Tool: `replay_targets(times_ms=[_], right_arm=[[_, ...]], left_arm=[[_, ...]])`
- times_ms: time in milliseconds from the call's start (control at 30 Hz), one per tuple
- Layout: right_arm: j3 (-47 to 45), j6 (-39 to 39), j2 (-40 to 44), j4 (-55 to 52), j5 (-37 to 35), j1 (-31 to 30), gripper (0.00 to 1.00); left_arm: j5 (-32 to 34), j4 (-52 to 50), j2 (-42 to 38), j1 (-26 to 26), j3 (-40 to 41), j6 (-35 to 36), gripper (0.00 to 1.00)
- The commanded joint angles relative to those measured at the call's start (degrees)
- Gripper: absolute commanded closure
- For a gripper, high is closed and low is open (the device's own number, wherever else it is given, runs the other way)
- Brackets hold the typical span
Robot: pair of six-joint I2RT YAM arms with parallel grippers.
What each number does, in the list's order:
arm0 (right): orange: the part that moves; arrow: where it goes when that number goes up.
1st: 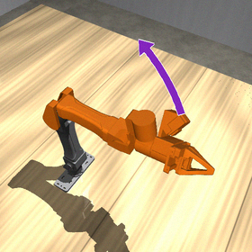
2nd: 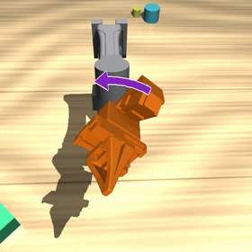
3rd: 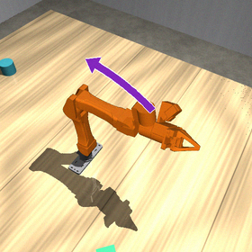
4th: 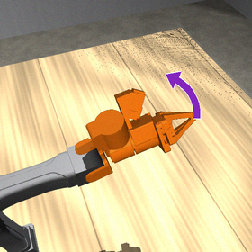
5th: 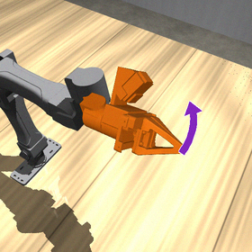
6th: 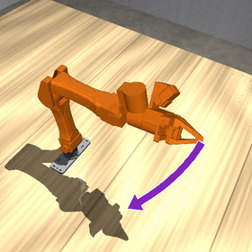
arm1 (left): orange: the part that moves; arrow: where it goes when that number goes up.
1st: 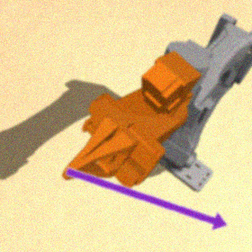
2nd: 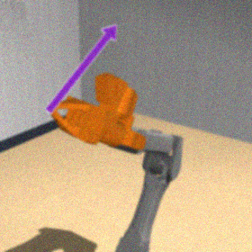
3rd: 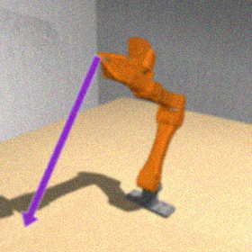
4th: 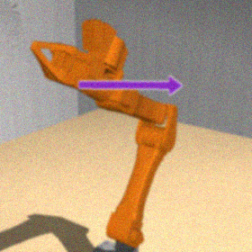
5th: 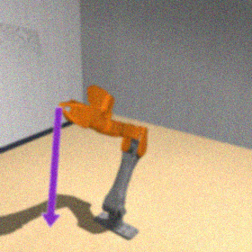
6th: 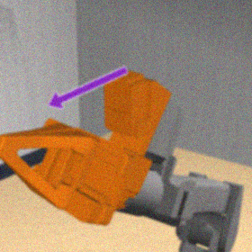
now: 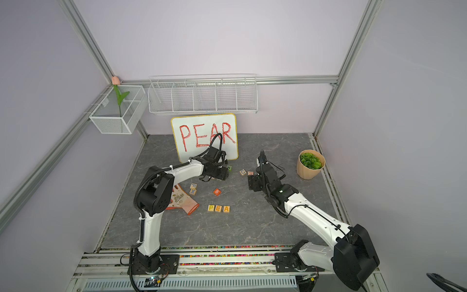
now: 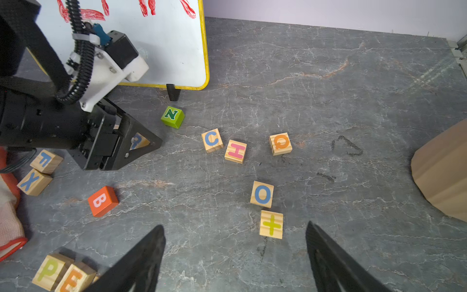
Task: Spell the uppercase word “pear” with letter blocks
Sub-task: Pick up the letter block from the center of the board.
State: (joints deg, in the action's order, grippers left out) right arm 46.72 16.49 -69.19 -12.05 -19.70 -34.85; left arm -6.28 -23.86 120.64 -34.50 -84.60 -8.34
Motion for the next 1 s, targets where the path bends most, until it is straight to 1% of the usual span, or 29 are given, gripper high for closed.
replay_targets(times_ms=[0, 133, 300, 400, 467, 567, 733, 967], right_arm=[[0.68, 0.56, 1.59, -0.51, -0.73, 0.35, 0.11], [0.48, 0.65, 1.99, -0.6, -0.86, 0.32, 0.11], [0.44, 0.65, 1.86, -0.43, -0.6, 0.34, 0.11], [0.31, 0.8, 1.94, -0.43, -0.47, 0.38, 0.11], [0.13, 0.78, 2.04, -0.29, -0.47, 0.32, 0.11], [-0.2, 0.83, 2.34, -0.16, -0.59, 0.39, 0.11], [-0.71, 0.93, 2.73, -0.16, -0.73, 0.31, 0.11], [-1.45, 1.05, 3.52, 0.19, -0.77, 0.39, 0.11]], left_arm=[[-2.46, 0.83, -3.04, -0.43, 2.47, -1.53, 0.4], [-2.4, 0.7, -4.51, -0.91, 4.08, -2.71, 0.41], [0.17, -0.93, -3.33, -1.4, 3.57, -4.31, 0.44], [3.84, -3.92, -1.81, -2.28, 1.43, -4.93, 0.49], [7.8, -6.28, -0.78, -3.33, -0.38, -5.38, 0.53], [11.87, -8.92, 0.83, -4.79, -2.4, -5.4, 0.56], [14.87, -10.48, 1.53, -6.36, -3.48, -5.93, 0.59], [17.58, -11.12, 0.54, -6.46, -3.33, -7.73, 0.7]])
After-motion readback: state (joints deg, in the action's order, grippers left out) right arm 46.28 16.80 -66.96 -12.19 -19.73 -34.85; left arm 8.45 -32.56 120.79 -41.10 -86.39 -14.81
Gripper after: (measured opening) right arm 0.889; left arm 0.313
